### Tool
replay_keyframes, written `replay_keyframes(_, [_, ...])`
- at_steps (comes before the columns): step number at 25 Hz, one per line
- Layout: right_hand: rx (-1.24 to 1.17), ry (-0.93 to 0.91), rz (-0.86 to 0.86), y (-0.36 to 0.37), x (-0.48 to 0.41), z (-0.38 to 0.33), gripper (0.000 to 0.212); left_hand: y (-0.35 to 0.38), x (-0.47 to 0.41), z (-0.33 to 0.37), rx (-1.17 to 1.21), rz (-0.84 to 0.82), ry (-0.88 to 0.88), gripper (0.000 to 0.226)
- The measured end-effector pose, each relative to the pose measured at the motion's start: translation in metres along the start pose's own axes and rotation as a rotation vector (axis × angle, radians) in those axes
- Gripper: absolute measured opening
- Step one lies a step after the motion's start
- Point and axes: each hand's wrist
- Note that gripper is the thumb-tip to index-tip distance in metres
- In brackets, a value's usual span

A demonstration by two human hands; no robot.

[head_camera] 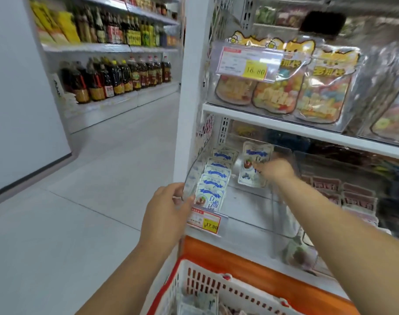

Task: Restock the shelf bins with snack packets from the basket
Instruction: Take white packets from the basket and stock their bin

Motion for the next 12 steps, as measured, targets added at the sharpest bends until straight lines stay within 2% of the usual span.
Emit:
replay_keyframes(2, [0.094,0.112,-0.084,0.017,-0.031,0.007,0.047,0.002,-0.010,-0.008,0.029,0.037,-0.050,0.035])
replay_keyframes(4, [0.006,0.172,-0.110,0.032,-0.051,0.013,0.038,0.004,-0.017,-0.013,0.080,0.037,-0.109,0.028])
replay_keyframes(6, [-0.082,0.208,-0.090,0.045,-0.064,0.016,0.023,0.007,-0.021,-0.014,0.097,-0.017,-0.111,0.012])
replay_keyframes(10, [-0.188,0.277,-0.082,0.063,-0.070,0.016,0.015,0.012,-0.027,-0.016,0.120,-0.025,-0.134,0.004])
replay_keyframes(12, [-0.228,0.298,-0.072,0.069,-0.072,0.016,0.020,0.013,-0.029,-0.016,0.107,-0.013,-0.158,0.005])
Point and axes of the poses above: each hand's wrist, its own x-axis away from the middle knuckle, its own y-axis out of the palm, z = x × y, and after that the axes turned 3 degrees about -x, right-handed
